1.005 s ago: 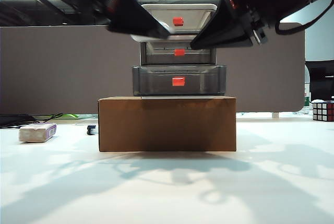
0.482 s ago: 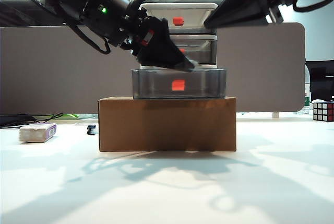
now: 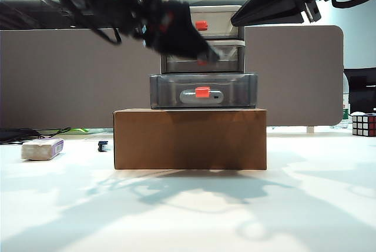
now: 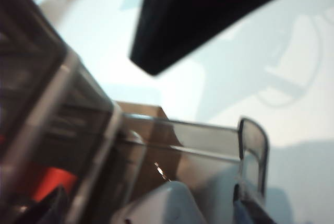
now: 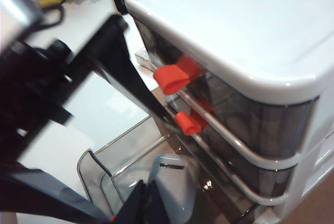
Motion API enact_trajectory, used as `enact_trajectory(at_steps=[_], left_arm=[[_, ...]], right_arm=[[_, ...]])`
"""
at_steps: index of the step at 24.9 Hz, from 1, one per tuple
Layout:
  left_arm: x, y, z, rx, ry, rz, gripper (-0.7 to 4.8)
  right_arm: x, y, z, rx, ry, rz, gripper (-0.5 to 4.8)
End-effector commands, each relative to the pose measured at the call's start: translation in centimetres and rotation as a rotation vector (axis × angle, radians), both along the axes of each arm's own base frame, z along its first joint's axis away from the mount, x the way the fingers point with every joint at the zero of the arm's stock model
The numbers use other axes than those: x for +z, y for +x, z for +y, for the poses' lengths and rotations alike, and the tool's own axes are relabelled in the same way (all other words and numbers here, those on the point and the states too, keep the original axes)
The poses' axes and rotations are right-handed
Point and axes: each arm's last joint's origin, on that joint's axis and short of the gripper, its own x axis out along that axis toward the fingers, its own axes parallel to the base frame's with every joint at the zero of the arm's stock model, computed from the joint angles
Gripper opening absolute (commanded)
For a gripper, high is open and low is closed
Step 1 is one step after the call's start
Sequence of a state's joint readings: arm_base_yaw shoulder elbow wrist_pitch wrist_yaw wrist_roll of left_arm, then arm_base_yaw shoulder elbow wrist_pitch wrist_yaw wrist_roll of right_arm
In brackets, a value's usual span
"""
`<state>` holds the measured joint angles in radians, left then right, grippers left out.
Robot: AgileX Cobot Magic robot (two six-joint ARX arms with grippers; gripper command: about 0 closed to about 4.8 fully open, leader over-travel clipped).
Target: Open the third layer of the drawer on the table, pick up the earphone case on the table and put it in, and finally close the drawer.
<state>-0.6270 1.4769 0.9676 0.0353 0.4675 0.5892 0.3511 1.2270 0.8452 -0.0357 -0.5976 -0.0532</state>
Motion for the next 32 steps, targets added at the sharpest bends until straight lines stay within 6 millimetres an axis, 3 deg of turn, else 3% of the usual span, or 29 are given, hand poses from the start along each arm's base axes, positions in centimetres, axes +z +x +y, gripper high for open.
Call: enact_trajectory(at_steps=[1,2,3,5,6,9,16,25,32], left_arm=[[3.6,-1.9,1.1,-0.009,-0.073,-0.085,3.45],[4.3,-2.4,1.4,-0.002,-0.091,-0.078,3.12],[5.0,-3.0,1.8,0.012,-0.114,-0.046,2.36],[5.6,-3.8,2.5,0.048,-0.142,0.052,0.19],[5.6,-4.1,2.7,0.064,-0.143,0.101,-0.04],[4.3,-4.8,3.2,0.109,-0.064,0.279,-0.06],[0.6,-3.6,2.5,0.134,0.076,0.45,-0.06],[-1.7,-2.1,1.4,0.177,0.12,0.465,-0.06],[-1.1,-1.0,0.9,0.231,0.063,0.341,-0.06]], right_arm=[[0.3,0.0,0.0,0.006,0.006,-0.02,-0.05],[0.3,0.0,0.0,0.006,0.007,-0.021,-0.05],[0.3,0.0,0.0,0.006,0.006,-0.021,-0.06],[0.4,0.0,0.0,0.006,0.007,-0.022,-0.05],[0.4,0.0,0.0,0.005,0.007,-0.023,-0.05],[0.4,0.0,0.0,0.006,0.009,-0.027,-0.06],[0.4,0.0,0.0,0.005,0.007,-0.023,-0.05],[0.3,0.0,0.0,0.005,0.004,-0.017,-0.05],[0.3,0.0,0.0,-0.01,-0.014,-0.033,-0.05]])
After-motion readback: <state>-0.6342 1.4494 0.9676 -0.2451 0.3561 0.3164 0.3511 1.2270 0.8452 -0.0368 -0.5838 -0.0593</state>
